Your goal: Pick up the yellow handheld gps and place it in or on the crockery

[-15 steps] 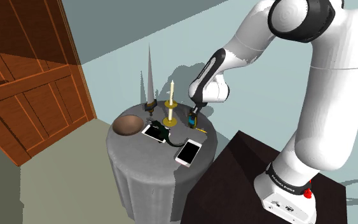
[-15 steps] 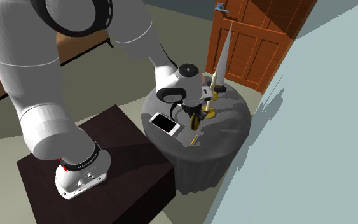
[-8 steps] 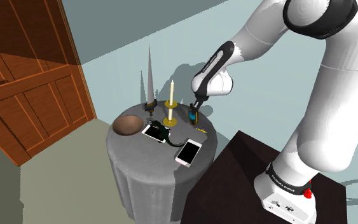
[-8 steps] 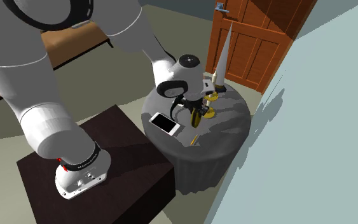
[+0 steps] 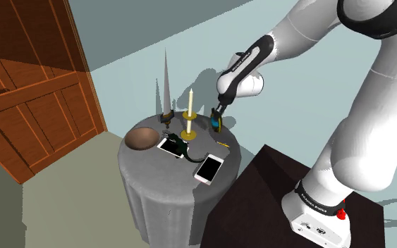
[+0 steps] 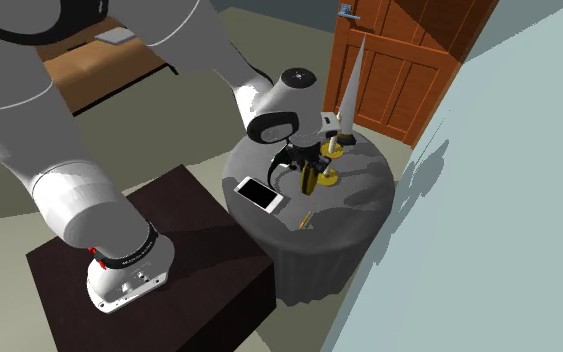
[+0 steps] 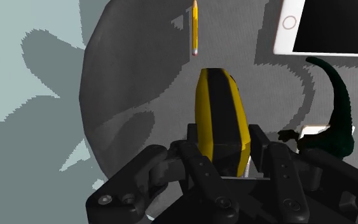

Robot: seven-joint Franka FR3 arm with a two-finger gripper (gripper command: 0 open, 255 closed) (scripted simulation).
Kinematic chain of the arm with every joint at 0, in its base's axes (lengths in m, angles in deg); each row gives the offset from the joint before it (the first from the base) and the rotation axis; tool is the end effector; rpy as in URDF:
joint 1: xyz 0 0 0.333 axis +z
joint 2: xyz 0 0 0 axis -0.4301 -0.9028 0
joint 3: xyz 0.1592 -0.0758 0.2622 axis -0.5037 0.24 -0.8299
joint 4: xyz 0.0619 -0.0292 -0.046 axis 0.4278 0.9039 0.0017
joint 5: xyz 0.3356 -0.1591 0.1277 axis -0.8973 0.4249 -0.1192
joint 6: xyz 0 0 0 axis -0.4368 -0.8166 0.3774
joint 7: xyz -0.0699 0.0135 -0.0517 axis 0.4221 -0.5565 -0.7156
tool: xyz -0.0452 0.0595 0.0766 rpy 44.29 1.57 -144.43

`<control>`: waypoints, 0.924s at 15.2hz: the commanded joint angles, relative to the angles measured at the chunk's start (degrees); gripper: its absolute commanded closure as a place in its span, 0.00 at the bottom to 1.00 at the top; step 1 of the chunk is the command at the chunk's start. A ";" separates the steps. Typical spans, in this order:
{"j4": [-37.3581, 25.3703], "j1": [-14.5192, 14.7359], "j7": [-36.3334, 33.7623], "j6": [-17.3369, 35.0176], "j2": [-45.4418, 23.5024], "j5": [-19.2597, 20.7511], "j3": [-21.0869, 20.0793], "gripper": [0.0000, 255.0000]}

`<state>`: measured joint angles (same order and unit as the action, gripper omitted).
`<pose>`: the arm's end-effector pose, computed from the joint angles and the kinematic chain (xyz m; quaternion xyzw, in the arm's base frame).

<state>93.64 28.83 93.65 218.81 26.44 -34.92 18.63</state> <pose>0.4700 -0.1395 0.2566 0.9892 0.1081 0.0968 0.0209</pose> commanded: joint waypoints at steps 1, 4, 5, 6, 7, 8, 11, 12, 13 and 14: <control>0.13 0.54 -1.77 -1.49 1.78 2.16 0.76 1.00; -2.33 2.18 -5.37 -2.68 0.59 3.24 -0.07 1.00; -3.64 2.95 -6.94 -3.15 -0.23 3.55 -0.51 1.00; -5.01 3.74 -8.46 -3.66 -1.09 3.83 -0.90 1.00; -6.45 4.50 -9.92 -4.20 -1.98 4.09 -1.27 1.00; -7.94 5.24 -11.34 -4.78 -2.90 4.33 -1.63 1.00; -12.79 7.40 -15.30 -6.70 -5.85 4.94 -2.56 1.00; -14.52 8.09 -16.52 -7.41 -6.90 5.11 -2.82 1.00; -16.32 8.76 -17.70 -8.15 -7.98 5.25 -3.07 1.00; -18.18 9.40 -18.85 -8.92 -9.09 5.38 -3.32 1.00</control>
<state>77.46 37.50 76.16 210.87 18.37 -29.81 15.53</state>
